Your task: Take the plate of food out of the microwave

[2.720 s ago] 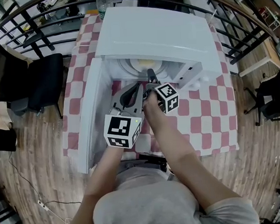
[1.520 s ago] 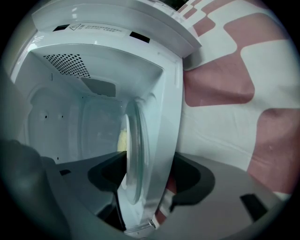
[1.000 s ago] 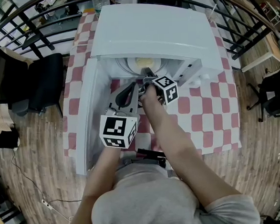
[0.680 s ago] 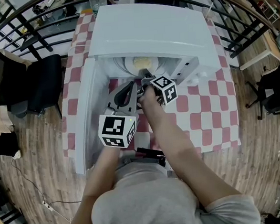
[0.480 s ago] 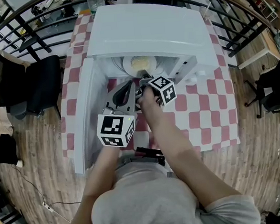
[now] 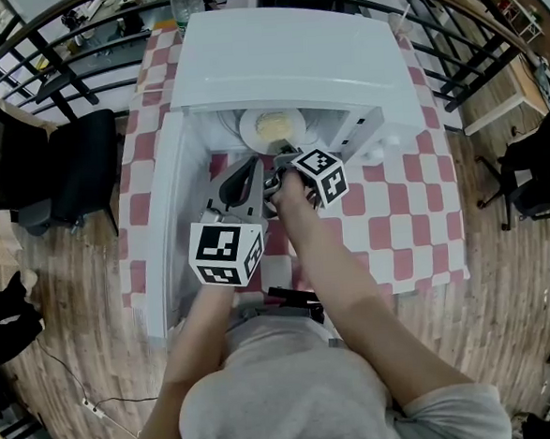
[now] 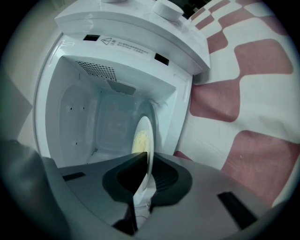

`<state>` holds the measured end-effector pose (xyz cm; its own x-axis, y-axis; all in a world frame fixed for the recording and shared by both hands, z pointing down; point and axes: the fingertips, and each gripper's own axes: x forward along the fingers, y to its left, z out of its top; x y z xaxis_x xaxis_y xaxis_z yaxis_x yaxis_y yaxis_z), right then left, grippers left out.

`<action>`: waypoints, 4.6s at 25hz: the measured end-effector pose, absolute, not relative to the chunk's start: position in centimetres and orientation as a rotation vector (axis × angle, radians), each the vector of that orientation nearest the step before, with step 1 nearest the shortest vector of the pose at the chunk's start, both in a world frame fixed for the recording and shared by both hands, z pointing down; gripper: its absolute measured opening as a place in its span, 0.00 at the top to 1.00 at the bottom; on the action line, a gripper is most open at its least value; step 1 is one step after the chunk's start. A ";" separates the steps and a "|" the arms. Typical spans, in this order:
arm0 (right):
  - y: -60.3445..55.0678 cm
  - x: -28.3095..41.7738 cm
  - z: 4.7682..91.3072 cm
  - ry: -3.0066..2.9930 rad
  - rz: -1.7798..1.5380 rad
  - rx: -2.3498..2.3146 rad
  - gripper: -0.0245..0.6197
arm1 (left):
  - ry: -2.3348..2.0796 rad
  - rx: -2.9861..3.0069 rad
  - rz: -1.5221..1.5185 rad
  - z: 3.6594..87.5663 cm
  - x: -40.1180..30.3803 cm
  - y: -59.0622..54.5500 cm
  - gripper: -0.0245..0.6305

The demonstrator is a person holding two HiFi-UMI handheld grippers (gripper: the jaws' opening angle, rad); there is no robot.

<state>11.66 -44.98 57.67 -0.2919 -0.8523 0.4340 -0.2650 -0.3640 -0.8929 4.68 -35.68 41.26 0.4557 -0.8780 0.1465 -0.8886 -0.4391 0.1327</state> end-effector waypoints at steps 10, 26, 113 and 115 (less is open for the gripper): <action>-44.6 11.6 57.5 1.384 -1.702 -1.395 0.91 | -1.553 2.499 0.064 41.1 4.0 -35.3 0.96; -42.7 11.8 56.9 1.394 -1.673 -1.335 0.91 | -1.558 2.491 0.039 41.0 3.5 -33.6 0.96; -28.4 17.9 45.0 1.465 -1.555 -1.190 0.91 | -1.586 2.520 0.018 37.4 7.2 -27.4 0.96; -28.1 17.9 44.6 1.471 -1.548 -1.190 0.91 | -1.586 2.520 0.016 37.4 7.1 -27.4 0.96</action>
